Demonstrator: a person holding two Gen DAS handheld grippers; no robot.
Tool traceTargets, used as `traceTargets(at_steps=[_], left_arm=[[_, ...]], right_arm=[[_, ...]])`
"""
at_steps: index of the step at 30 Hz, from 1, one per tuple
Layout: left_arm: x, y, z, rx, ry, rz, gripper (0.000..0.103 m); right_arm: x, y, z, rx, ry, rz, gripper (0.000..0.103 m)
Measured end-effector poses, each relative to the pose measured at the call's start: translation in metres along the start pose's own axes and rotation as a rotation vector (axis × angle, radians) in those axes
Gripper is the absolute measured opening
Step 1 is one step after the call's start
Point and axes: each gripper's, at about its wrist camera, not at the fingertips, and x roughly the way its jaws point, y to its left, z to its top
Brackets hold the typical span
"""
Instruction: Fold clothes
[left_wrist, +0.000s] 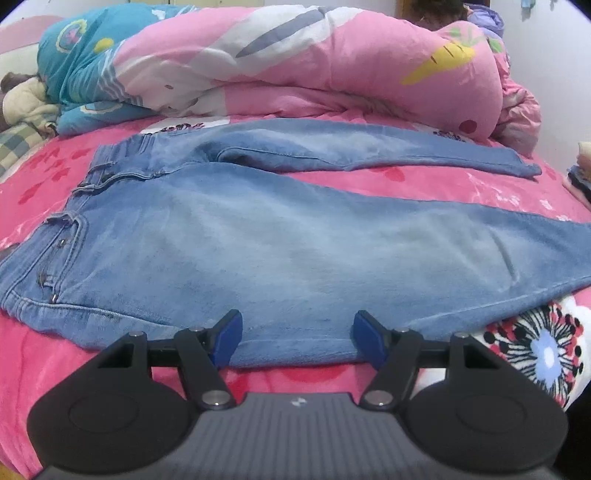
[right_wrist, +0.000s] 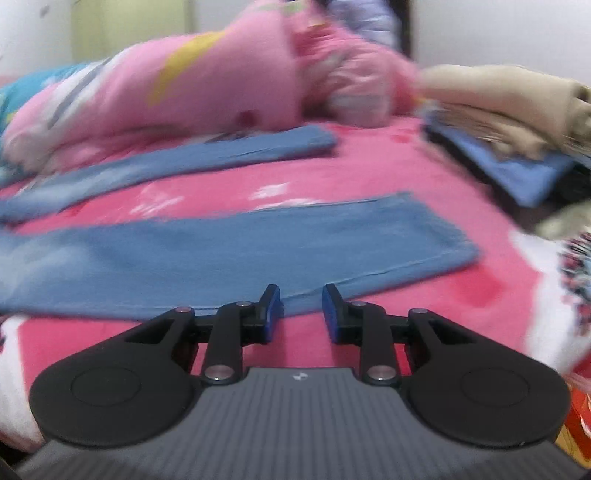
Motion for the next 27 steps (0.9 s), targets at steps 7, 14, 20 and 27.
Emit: traceTargets(at_steps=[7, 14, 20, 27], left_arm=[[0.0, -0.006, 0.0, 0.003, 0.008, 0.033, 0.07], [0.0, -0.008, 0.0, 0.004, 0.009, 0.046, 0.07], [0.001, -0.004, 0.0, -0.003, 0.007, 0.027, 0.071], [0.001, -0.005, 0.001, -0.015, 0.011, 0.036, 0.072]], right_arm=[[0.049, 0.062, 0.021, -0.091, -0.024, 0.23, 0.027], [0.1, 0.089, 0.03, -0.164, 0.118, 0.348, 0.023], [0.108, -0.054, 0.053, 0.054, 0.074, 0.037, 0.021], [0.065, -0.121, 0.061, 0.244, -0.046, 0.009, 0.015]])
